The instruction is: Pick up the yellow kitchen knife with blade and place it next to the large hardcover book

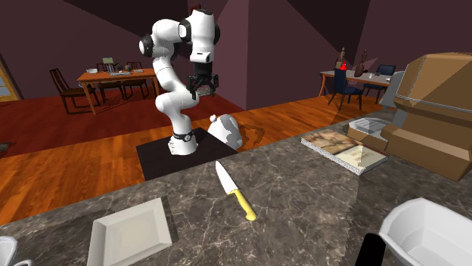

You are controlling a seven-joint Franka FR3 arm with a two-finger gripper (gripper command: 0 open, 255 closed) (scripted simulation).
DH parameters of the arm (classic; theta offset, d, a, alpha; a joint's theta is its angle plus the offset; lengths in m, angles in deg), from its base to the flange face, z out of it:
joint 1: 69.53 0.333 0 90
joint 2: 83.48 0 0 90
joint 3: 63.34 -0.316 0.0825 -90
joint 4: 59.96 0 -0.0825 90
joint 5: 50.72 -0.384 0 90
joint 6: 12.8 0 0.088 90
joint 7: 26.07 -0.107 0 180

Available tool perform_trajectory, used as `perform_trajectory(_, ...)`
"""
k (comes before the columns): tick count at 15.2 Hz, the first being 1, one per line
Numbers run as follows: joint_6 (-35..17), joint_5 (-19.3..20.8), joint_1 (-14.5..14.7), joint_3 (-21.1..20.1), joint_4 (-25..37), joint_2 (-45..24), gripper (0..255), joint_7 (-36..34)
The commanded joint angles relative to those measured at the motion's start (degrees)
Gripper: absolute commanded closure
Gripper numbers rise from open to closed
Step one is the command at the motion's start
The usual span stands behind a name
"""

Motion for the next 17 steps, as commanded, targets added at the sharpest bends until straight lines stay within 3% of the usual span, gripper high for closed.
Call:
perform_trajectory(1, 0.0, 0.0, 0.0, 0.0, 0.0, 0.0, 0, 0.0)
perform_trajectory(9, -10.6, 1.7, -1.5, 1.4, 6.0, -17.8, 0, 0.9)
perform_trajectory(17, -17.0, 2.7, -2.7, 2.6, 16.9, -36.2, 0, 1.6)
